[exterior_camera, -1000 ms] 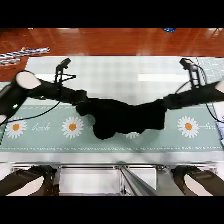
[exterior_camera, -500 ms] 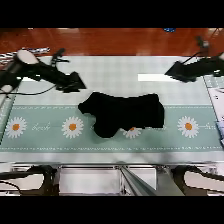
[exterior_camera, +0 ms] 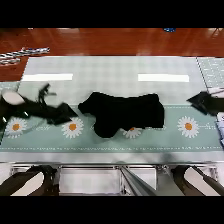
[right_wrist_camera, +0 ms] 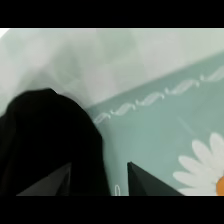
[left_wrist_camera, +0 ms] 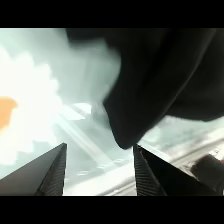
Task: Fold the shirts.
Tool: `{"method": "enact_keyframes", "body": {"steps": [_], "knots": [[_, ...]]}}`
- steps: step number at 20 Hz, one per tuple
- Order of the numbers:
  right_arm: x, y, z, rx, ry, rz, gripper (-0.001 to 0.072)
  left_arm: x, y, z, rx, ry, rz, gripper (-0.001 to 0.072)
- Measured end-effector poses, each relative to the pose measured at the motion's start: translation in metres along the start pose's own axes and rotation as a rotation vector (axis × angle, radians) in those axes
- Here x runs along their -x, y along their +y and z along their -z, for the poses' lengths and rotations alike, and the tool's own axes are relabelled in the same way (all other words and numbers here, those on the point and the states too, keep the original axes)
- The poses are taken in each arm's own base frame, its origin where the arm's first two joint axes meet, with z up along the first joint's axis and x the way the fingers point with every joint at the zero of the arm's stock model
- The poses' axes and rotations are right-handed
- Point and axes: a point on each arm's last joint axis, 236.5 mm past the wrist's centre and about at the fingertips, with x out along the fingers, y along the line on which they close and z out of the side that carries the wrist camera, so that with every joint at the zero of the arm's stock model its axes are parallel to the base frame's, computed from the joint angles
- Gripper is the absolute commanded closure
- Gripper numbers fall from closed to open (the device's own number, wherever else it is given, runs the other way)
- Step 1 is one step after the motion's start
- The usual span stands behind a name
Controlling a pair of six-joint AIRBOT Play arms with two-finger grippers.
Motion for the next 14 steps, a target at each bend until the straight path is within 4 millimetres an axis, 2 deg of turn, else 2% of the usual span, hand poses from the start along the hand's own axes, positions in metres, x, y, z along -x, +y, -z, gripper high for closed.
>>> {"method": "enact_keyframes", "body": {"steps": [2, 5, 8, 12, 13, 14], "knots": [[-0.011, -0.008, 0.020, -0.034, 0.014, -0.006, 0.0305, -0.028, 0.000, 0.033, 0.028, 0.046, 0.041, 0.0200], [-0.021, -0.010, 0.037, -0.047, 0.036, -0.013, 0.0305, -0.060, -0.010, 0.060, 0.020, 0.058, 0.074, 0.0199], [-0.025, -0.009, 0.046, -0.047, 0.054, -0.018, 0.0305, -0.085, -0.021, 0.068, 0.016, 0.028, 0.083, 0.0200], [-0.026, -0.010, 0.057, -0.037, 0.087, -0.012, 0.0305, -0.107, -0.039, 0.056, 0.008, -0.023, 0.087, 0.0204], [-0.026, -0.011, 0.059, -0.033, 0.095, -0.009, 0.0305, -0.111, -0.046, 0.051, -0.003, -0.028, 0.091, 0.0311], [-0.026, -0.011, 0.060, -0.032, 0.100, -0.008, 0.0305, -0.114, -0.052, 0.044, -0.011, -0.039, 0.094, 0.0683]]}}
